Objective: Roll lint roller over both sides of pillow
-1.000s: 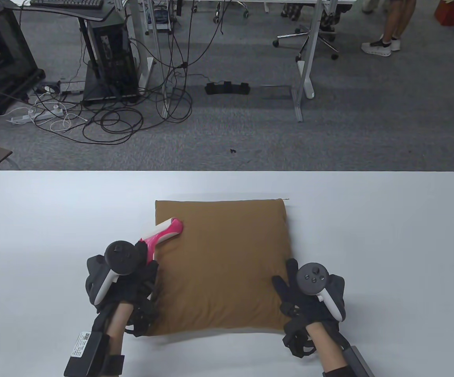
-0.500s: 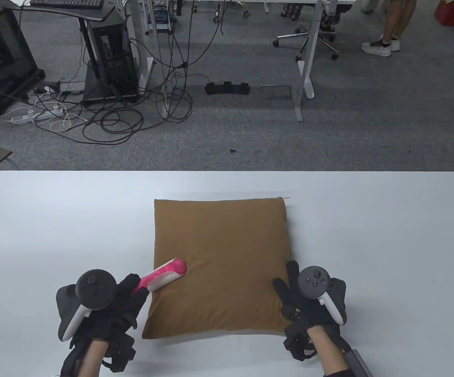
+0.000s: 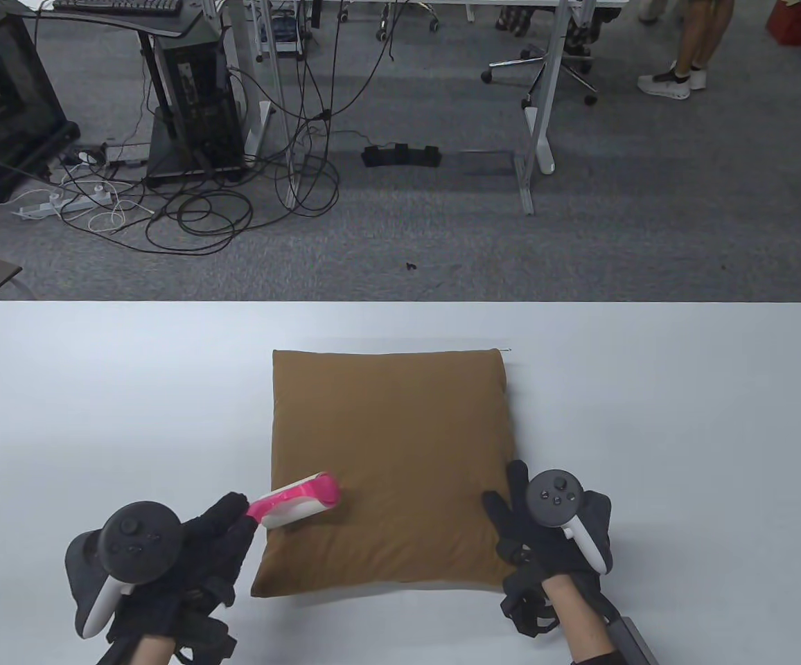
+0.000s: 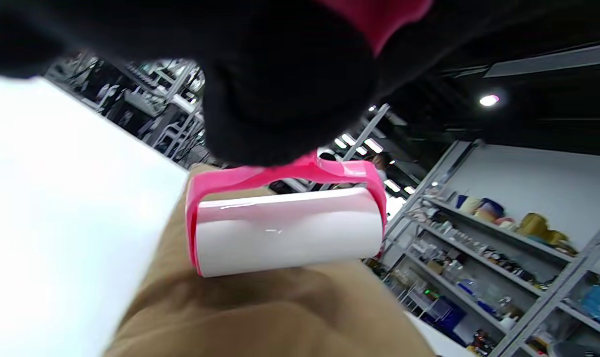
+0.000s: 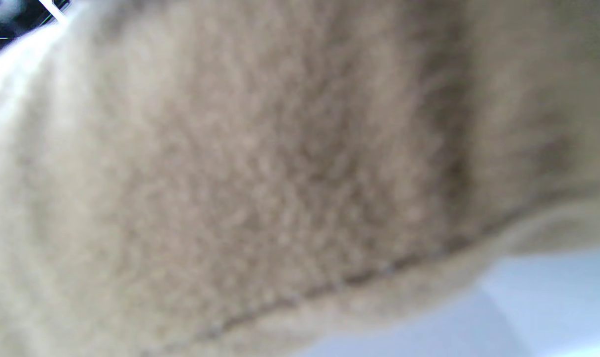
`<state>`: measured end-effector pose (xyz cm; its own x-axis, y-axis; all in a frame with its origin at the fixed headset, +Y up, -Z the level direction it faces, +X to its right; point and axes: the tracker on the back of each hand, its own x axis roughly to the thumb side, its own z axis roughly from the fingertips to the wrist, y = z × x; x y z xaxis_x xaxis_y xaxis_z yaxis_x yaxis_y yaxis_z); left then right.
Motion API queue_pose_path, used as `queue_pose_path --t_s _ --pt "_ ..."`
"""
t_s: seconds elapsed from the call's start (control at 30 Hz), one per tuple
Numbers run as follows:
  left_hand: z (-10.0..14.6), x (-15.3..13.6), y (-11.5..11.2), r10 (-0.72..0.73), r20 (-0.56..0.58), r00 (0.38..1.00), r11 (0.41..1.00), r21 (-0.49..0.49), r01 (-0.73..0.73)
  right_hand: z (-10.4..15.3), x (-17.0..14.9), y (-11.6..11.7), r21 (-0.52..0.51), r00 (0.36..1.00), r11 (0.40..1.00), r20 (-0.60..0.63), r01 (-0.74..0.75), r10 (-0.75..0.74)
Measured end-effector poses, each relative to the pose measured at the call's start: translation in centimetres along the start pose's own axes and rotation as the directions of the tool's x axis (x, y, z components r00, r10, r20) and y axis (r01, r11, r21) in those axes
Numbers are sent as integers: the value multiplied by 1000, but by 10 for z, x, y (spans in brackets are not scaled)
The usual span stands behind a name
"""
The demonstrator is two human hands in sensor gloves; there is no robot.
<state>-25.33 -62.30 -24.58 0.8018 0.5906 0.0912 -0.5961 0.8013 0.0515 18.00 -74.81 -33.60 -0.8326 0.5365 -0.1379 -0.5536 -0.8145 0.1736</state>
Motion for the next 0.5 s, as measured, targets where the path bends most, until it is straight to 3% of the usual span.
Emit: queue_pose_path --t_s 0.13,0.23,0.4,0.5 --pt "1 27 -26 -152 39 988 988 -20 153 0 0 0 0 1000 1000 0 0 0" --pt "-4 33 -49 -166 61 984 986 11 166 0 0 0 -1 1000 1000 2 -4 4" --pt "-18 41 -62 -190 67 980 980 74 185 0 0 0 -1 1000 1000 1 -2 2" --pt "-30 46 -65 -209 68 976 977 55 205 0 0 1 -1 1000 1000 1 -3 3"
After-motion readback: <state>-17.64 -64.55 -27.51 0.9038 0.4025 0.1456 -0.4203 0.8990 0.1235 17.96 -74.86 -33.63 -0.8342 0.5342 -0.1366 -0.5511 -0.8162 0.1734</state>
